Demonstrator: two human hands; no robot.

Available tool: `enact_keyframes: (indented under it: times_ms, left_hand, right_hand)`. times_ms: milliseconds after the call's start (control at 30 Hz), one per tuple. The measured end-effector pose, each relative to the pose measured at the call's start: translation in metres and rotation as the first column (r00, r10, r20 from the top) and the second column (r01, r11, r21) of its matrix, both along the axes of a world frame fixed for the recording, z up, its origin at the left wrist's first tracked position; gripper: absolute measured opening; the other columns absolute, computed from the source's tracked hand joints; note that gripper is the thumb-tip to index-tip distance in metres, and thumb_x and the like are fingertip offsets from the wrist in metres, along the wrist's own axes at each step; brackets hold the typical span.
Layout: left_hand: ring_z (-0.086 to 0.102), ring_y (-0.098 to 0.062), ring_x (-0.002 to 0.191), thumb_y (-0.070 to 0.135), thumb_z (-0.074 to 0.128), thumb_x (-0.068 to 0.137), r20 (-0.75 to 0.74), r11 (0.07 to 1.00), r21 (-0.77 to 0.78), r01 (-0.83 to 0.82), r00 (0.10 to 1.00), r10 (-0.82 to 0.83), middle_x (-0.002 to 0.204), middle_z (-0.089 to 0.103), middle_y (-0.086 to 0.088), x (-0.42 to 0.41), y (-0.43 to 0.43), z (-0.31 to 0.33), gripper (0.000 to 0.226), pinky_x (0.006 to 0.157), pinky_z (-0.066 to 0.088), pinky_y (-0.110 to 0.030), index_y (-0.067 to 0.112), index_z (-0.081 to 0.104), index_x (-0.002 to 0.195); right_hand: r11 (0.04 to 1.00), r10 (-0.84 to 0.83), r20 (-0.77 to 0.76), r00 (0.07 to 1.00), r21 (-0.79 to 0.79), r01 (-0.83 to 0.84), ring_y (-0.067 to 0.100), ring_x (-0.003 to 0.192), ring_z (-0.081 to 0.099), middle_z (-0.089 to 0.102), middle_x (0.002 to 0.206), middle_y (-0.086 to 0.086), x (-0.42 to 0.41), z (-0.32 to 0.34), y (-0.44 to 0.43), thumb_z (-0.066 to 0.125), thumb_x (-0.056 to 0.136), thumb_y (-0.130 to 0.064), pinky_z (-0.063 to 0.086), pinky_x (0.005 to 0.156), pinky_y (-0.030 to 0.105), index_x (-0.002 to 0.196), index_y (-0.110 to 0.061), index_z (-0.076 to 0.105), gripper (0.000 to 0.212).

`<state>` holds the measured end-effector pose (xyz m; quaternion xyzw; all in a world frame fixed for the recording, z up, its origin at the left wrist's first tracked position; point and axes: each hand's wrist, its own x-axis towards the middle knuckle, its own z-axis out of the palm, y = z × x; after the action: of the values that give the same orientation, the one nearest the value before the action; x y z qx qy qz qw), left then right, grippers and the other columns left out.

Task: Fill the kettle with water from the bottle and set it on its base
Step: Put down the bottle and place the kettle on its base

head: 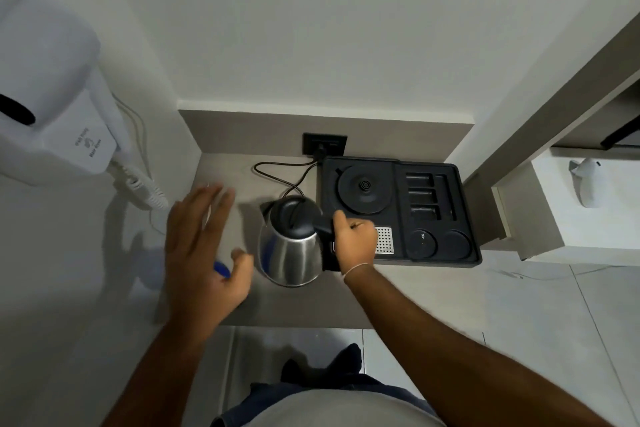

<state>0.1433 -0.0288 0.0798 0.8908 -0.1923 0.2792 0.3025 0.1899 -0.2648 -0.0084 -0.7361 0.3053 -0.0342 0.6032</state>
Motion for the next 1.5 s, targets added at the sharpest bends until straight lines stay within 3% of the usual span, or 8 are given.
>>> enact_keyframes:
  times_ms: [133, 267, 467, 933, 1033, 1133, 1400, 1500]
  left_hand:
    - [0.039, -0.033, 0.153, 0.012, 0.064, 0.080, -0.020, 0.998, -0.064, -0.004, 1.000, 0.003, 0.158, 0.050, -0.018, 0.031, -0.031, 0.003, 0.077, 0.130, 0.028, -0.050, 0.002, 0.049, 0.155]
    - [0.029, -0.015, 0.158, 0.008, 0.065, 0.081, -0.193, 0.991, -0.121, -0.053, 0.981, 0.029, 0.165, 0.044, -0.007, 0.064, -0.071, 0.003, 0.084, 0.130, 0.021, -0.030, 0.014, 0.041, 0.162]
    - [0.024, -0.022, 0.157, 0.000, 0.066, 0.087, -0.338, 0.995, -0.035, -0.089, 0.938, 0.072, 0.168, 0.040, -0.009, 0.108, -0.113, -0.029, 0.086, 0.127, 0.033, -0.057, 0.017, 0.035, 0.166]
    - [0.045, -0.032, 0.148, -0.004, 0.068, 0.082, -0.343, 0.992, 0.129, -0.001, 0.938, 0.045, 0.160, 0.051, -0.013, 0.135, -0.134, -0.085, 0.085, 0.121, 0.043, -0.052, 0.010, 0.043, 0.162]
    - [0.042, -0.033, 0.150, -0.006, 0.068, 0.081, -0.373, 0.990, 0.143, -0.008, 0.926, 0.062, 0.161, 0.051, -0.013, 0.137, -0.136, -0.091, 0.086, 0.120, 0.043, -0.058, 0.011, 0.043, 0.162]
    - [0.042, -0.033, 0.151, -0.007, 0.066, 0.080, -0.401, 0.988, 0.154, 0.008, 0.914, 0.055, 0.162, 0.051, -0.013, 0.138, -0.140, -0.096, 0.087, 0.119, 0.043, -0.061, 0.011, 0.043, 0.162]
    - [0.042, -0.034, 0.152, -0.006, 0.063, 0.083, -0.429, 0.984, 0.180, 0.007, 0.900, 0.073, 0.162, 0.050, -0.013, 0.141, -0.138, -0.097, 0.085, 0.125, 0.037, -0.056, 0.012, 0.042, 0.163]
    - [0.041, -0.034, 0.155, -0.005, 0.060, 0.083, -0.434, 0.982, 0.190, -0.002, 0.897, 0.086, 0.164, 0.049, -0.012, 0.144, -0.135, -0.098, 0.085, 0.128, 0.032, -0.053, 0.014, 0.040, 0.164]
  right_hand:
    - [0.995, -0.103, 0.097, 0.990, 0.010, 0.102, 0.008, 0.038, 0.024, 0.025, 0.037, -0.013, 0.028, 0.029, -0.033, 0.068, 0.096, -0.014, 0.027, 0.046, 0.030, 0.033, -0.017, 0.034, 0.071]
    - [0.986, -0.158, 0.162, 0.974, -0.032, 0.165, 0.008, 0.039, 0.023, 0.024, 0.037, -0.012, 0.066, 0.053, -0.079, 0.067, 0.096, -0.014, 0.026, 0.046, 0.031, 0.043, -0.023, 0.030, 0.065]
    - [0.961, -0.231, 0.089, 0.969, -0.136, 0.241, 0.022, 0.046, 0.031, 0.027, 0.034, -0.009, 0.103, 0.056, -0.135, 0.068, 0.092, -0.022, 0.031, 0.056, 0.037, 0.042, -0.017, 0.031, 0.063]
    - [0.989, -0.127, 0.013, 0.992, -0.069, 0.128, 0.017, 0.047, 0.028, 0.028, 0.037, -0.011, 0.142, 0.004, -0.178, 0.066, 0.092, -0.019, 0.030, 0.055, 0.033, 0.048, -0.015, 0.032, 0.056]
    - [0.997, 0.023, 0.013, 1.000, -0.072, -0.022, 0.022, 0.056, 0.035, 0.033, 0.055, 0.008, 0.152, 0.011, -0.183, 0.065, 0.085, -0.030, 0.033, 0.059, 0.036, 0.056, -0.009, 0.043, 0.042]
    - [0.986, 0.135, -0.002, 0.991, -0.101, -0.134, 0.026, 0.059, 0.036, 0.035, 0.062, 0.012, 0.162, 0.016, -0.186, 0.062, 0.079, -0.038, 0.034, 0.060, 0.038, 0.062, -0.007, 0.051, 0.038]
    - [0.941, 0.269, -0.009, 0.963, -0.210, -0.265, 0.011, 0.044, 0.024, 0.026, 0.045, -0.007, 0.178, 0.016, -0.198, 0.063, 0.096, -0.016, 0.026, 0.055, 0.036, 0.049, -0.020, 0.034, 0.056]
    - [0.963, 0.222, 0.010, 0.975, -0.162, -0.218, 0.019, 0.051, 0.031, 0.030, 0.051, 0.002, 0.169, 0.005, -0.205, 0.062, 0.095, -0.018, 0.030, 0.059, 0.036, 0.051, -0.017, 0.038, 0.050]
